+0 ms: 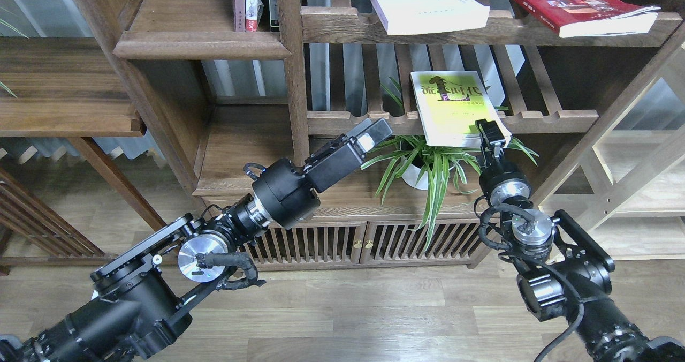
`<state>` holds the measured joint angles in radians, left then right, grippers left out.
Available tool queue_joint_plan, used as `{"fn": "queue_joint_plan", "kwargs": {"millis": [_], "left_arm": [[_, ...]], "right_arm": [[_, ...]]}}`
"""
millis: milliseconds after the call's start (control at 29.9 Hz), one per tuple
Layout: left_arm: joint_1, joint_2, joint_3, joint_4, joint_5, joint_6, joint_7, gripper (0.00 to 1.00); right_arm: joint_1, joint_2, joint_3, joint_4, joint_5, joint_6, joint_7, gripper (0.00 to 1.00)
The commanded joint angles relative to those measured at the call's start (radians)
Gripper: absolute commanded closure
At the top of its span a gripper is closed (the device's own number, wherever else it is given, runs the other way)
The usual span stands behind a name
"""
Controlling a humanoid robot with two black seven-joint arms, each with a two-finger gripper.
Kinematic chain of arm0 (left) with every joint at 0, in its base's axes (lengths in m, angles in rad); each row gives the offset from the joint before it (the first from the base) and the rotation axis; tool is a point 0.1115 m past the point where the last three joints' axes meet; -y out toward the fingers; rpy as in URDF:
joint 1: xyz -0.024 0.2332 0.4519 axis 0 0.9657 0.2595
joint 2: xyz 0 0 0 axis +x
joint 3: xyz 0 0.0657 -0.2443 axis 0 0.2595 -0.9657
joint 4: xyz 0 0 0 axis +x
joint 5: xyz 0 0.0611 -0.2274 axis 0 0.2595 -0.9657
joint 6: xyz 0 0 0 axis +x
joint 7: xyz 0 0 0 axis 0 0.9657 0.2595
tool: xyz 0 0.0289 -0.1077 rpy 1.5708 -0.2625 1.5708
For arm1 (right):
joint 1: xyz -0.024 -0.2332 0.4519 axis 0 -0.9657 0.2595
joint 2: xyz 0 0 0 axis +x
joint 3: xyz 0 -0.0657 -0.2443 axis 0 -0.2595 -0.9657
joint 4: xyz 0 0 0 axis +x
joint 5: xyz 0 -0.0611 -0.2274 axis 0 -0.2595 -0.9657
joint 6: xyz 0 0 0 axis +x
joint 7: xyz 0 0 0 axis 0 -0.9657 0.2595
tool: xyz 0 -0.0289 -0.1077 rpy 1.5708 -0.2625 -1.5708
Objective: Organize books on shelf
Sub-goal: 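Grip the yellow-green book's bottom edge with the right gripper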
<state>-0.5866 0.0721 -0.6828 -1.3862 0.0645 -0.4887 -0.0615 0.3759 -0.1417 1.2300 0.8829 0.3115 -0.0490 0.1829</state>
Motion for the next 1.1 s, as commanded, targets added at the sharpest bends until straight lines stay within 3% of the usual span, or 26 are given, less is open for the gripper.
{"fn": "queue_joint_plan", "kwargs": {"millis": [0,435,635,1070], "left_arm": [[0.002,0.000,-0.001,-0.001,0.000,0.000,-0.001,0.01],[0.028,0.002,-0.009,-0.001,0.000,0.000,-0.001,0.01],[0.030,0.009,-0.011,0.001,0.000,0.000,-0.001,0.01],[0.033,0.008,-0.014,0.010,0.000,0.000,-0.003,0.01]], "right_arm": [[0.012,0.010,-0.004,-0.005,0.000,0.000,0.001,0.09],[0.032,0.034,-0.018,-0.015,-0.008,0.000,0.000,0.15],[0.055,0.040,-0.018,-0.028,-0.009,-0.002,0.001,0.22],[0.063,0.042,-0.014,-0.061,-0.017,0.018,0.010,0.54]]}}
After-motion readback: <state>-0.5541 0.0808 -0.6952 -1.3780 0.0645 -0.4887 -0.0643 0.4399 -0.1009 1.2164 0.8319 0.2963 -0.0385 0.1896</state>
